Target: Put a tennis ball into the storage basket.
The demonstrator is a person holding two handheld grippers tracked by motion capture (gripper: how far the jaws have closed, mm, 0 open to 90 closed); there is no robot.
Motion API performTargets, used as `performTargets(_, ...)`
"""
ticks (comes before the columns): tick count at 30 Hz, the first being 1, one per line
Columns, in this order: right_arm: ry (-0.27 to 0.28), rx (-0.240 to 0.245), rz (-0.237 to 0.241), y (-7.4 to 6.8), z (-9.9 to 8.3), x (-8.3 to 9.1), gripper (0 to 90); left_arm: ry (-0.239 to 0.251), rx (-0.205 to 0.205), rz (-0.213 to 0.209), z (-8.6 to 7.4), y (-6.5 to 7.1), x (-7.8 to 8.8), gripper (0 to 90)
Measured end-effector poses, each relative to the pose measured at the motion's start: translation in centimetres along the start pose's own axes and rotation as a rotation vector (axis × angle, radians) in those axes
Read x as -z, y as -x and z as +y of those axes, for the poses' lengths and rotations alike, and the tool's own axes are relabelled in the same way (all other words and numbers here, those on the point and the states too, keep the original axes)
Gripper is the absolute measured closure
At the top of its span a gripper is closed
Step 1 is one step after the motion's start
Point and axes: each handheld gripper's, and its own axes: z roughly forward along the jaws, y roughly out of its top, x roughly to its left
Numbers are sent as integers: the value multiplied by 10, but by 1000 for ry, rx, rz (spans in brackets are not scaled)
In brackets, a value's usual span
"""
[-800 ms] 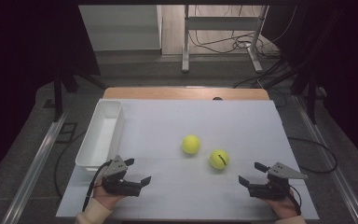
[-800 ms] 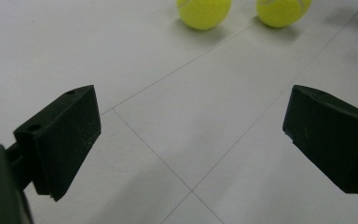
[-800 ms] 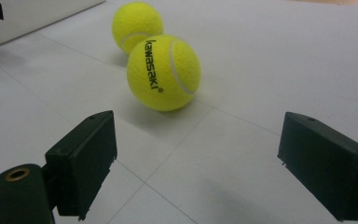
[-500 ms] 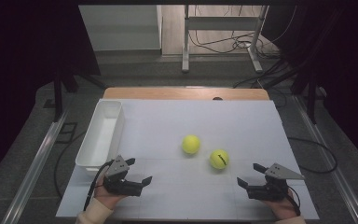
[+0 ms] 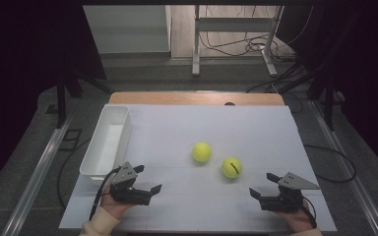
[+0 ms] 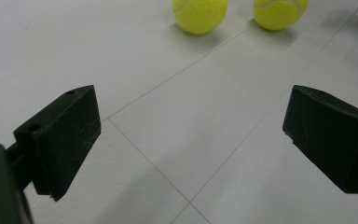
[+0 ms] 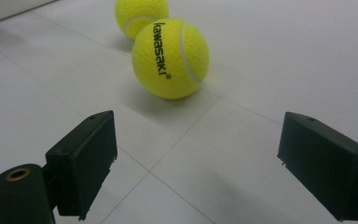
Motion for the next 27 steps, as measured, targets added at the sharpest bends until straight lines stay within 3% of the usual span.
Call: performTargets(27, 2, 14, 12, 1, 2, -3, 124, -6, -5, 15, 22, 6, -1, 50)
